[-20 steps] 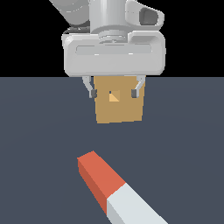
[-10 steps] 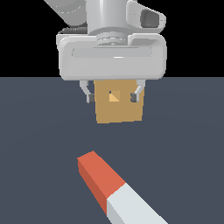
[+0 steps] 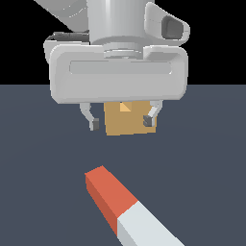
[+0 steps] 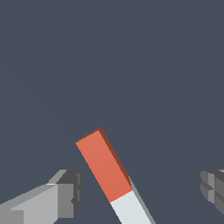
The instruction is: Insert the peg into the horizontal hole in a box.
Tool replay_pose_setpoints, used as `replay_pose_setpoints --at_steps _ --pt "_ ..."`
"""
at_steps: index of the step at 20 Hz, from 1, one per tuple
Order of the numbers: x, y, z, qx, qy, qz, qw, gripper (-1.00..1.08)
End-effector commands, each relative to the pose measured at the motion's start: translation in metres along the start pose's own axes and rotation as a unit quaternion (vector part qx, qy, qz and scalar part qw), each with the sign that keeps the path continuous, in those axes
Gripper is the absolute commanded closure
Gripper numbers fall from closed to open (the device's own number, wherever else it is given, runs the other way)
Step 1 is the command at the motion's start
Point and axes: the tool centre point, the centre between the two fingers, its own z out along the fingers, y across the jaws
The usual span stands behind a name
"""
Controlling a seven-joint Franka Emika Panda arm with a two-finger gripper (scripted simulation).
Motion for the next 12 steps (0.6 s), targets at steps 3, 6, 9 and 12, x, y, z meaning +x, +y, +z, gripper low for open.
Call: replay_pose_setpoints --at_steps 3,6,9,12 --pt "-0.021 -0.003 0.011 0.000 0.002 -0.042 0.9991 -0.92" --pt "-0.035 -0.003 0.018 0.000 0.004 -0.070 0.9975 -0.92" --pt "-0.049 -0.003 0.026 0.000 0.005 -0.099 0.9951 -0.92" --pt "-0.063 -0.001 0.034 0.001 0.007 -0.128 0.9917 -0.92"
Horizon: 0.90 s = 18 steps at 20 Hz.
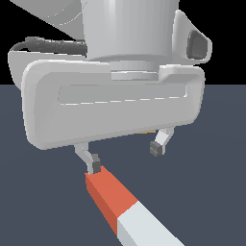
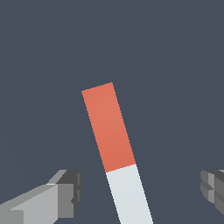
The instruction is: Insert the peg into the horizontal hole in a box.
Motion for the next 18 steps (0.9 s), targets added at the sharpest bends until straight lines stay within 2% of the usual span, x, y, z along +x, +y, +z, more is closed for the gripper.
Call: replay_pose_setpoints --at_steps 1,10,18 --pt "-0.012 -0.001 0.007 0.000 0.001 -0.026 0.9997 -0.92" --pt "-0.051 0.000 0.027 0.001 0.005 -0.103 0.9947 -0.92" --pt "-0.068 0.003 0.036 0.001 0.006 -0.138 0.9905 -0.92"
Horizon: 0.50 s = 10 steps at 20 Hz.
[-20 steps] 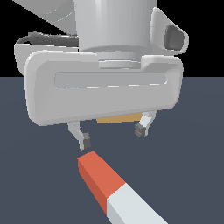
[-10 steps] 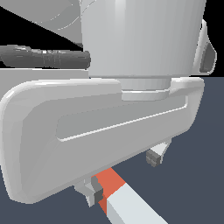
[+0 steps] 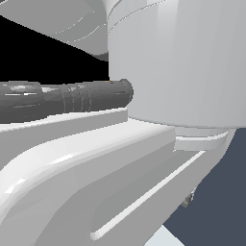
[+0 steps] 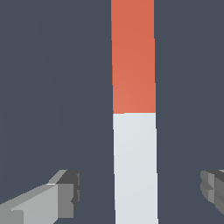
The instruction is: Insert the peg into the horizontal hole in a box.
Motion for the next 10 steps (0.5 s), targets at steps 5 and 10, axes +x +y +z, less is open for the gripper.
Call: replay_pose_setpoints --at_steps 5,10 --pt "-0.0037 0.0003 0.0019 0.000 0.000 -0.008 1.0000 -0.92" --pt "-0.0038 0.0001 0.0113 0.000 0.000 -0.008 1.0000 -0.92"
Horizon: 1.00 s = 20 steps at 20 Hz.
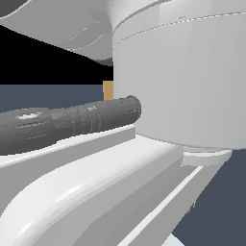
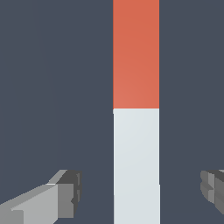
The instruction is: Insert the peg into the horizontal hole in a box.
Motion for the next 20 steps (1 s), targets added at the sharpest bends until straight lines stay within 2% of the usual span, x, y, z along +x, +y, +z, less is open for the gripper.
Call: replay_pose_setpoints --at_steps 1,7,13,14,20 --pt "0.001 0.000 0.009 0.000 0.001 0.000 1.0000 -0.92" --pt "0.001 0.000 0.039 0.000 0.001 -0.002 1.0000 -0.92" --pt "0.000 0.001 0.045 0.000 0.001 -0.002 1.0000 -0.92" --pt "0.000 0.001 0.045 0.000 0.001 -0.002 1.0000 1.08" --pt "0.000 0.001 0.045 0.000 0.001 -0.002 1.0000 1.08"
